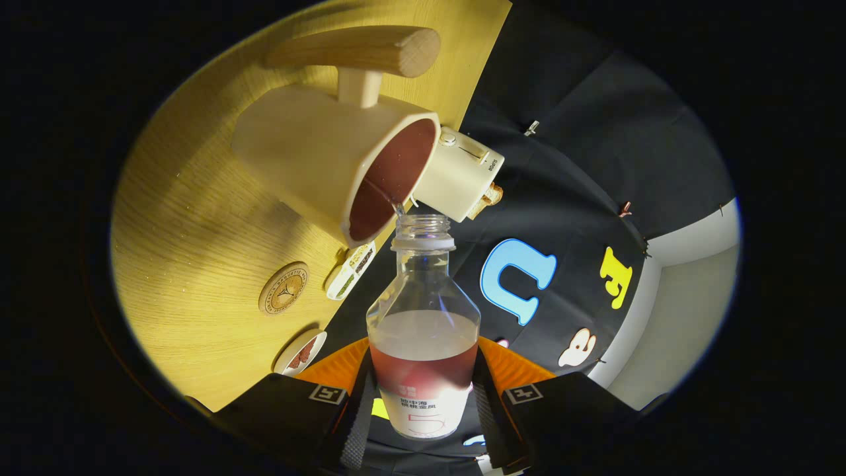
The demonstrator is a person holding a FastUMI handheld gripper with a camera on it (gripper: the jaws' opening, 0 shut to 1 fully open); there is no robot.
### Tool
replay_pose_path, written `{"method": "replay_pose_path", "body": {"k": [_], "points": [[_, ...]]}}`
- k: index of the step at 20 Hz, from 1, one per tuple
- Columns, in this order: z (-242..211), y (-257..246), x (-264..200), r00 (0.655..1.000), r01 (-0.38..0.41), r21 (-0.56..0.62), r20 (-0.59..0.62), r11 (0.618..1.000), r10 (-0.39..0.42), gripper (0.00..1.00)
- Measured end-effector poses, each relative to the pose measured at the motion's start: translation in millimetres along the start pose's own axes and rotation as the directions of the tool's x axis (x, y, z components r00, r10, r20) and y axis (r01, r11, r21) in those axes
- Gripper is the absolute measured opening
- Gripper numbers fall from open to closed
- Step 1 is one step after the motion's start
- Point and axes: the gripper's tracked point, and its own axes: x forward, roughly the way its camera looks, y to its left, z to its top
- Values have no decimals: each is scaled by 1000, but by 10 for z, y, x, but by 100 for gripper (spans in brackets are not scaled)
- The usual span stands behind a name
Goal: Take the bottle from table, then pour the juice into the cup, finally place the bottle on the coaster
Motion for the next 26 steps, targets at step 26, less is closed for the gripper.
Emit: {"method": "replay_pose_path", "body": {"k": [26], "points": [[94, -261, 31, 991, 99, -174, 109, 980, -81, 71]]}}
